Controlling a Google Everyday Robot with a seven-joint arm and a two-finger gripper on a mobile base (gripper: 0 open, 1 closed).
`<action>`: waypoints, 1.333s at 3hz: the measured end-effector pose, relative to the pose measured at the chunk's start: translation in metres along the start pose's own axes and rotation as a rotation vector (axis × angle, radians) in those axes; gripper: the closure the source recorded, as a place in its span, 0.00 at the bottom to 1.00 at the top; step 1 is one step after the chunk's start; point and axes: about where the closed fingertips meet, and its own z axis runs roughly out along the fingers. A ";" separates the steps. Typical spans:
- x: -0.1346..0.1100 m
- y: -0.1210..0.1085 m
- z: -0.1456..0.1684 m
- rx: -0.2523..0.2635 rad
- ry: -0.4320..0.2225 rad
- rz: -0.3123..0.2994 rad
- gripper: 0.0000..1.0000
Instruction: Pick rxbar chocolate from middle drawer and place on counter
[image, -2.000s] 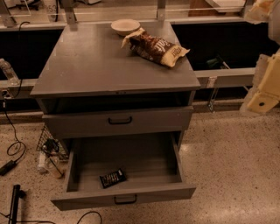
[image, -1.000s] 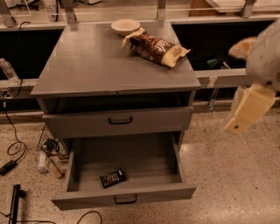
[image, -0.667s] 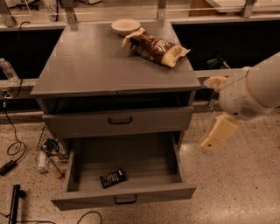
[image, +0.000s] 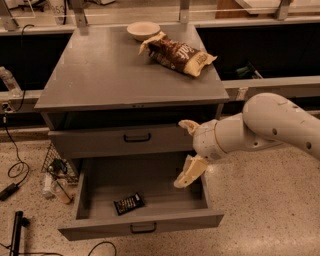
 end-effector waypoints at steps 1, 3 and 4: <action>0.002 0.001 0.003 -0.001 0.003 0.004 0.00; 0.054 0.016 0.094 -0.029 0.000 0.110 0.00; 0.083 0.016 0.156 -0.102 -0.068 0.085 0.13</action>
Offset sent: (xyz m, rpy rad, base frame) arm 0.0006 0.0232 -0.1381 -0.0587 0.1486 -0.1139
